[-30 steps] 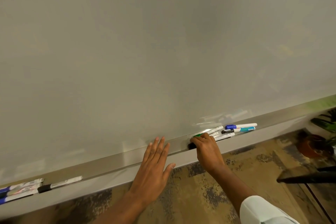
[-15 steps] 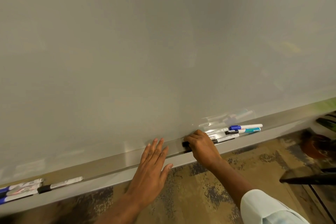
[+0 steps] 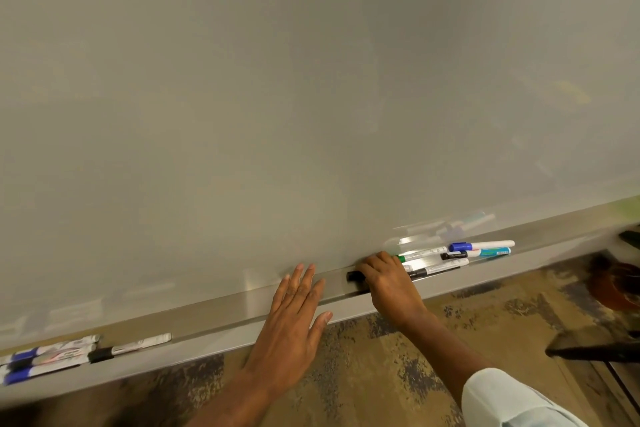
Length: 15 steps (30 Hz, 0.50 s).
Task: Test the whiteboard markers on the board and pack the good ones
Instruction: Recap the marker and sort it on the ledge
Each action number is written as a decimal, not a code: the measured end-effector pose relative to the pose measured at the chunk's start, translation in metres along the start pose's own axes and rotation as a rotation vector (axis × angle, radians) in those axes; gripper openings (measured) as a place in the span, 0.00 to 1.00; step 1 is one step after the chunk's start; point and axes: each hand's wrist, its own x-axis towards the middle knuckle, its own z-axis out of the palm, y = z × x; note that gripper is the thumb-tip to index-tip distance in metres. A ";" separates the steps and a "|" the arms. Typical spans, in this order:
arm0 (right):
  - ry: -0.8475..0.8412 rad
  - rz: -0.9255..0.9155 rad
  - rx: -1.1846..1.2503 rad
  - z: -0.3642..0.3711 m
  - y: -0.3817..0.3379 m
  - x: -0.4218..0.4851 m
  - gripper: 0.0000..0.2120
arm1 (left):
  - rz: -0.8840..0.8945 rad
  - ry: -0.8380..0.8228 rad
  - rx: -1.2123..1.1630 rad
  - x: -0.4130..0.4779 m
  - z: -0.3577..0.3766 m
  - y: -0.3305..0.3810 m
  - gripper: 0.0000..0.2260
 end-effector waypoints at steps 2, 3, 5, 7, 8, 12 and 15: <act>0.026 -0.028 0.005 0.004 -0.007 0.000 0.17 | -0.003 0.012 -0.008 -0.002 -0.002 -0.003 0.25; 0.041 -0.037 0.013 0.006 -0.011 0.001 0.18 | -0.002 0.019 -0.010 -0.003 -0.004 -0.004 0.25; 0.073 -0.054 0.043 0.007 -0.018 0.002 0.20 | -0.004 0.041 -0.024 -0.003 -0.009 -0.007 0.25; 0.115 -0.067 0.077 0.004 -0.027 0.003 0.22 | -0.017 0.074 -0.058 -0.003 -0.016 -0.008 0.24; 0.144 -0.070 0.099 0.000 -0.033 0.005 0.22 | -0.027 0.095 -0.080 -0.003 -0.020 -0.008 0.23; 0.314 -0.086 0.245 -0.029 -0.071 0.012 0.15 | -0.144 0.160 -0.251 -0.004 -0.046 -0.004 0.23; 0.401 -0.032 0.425 -0.055 -0.104 0.015 0.13 | -0.247 0.221 -0.447 -0.002 -0.074 0.004 0.20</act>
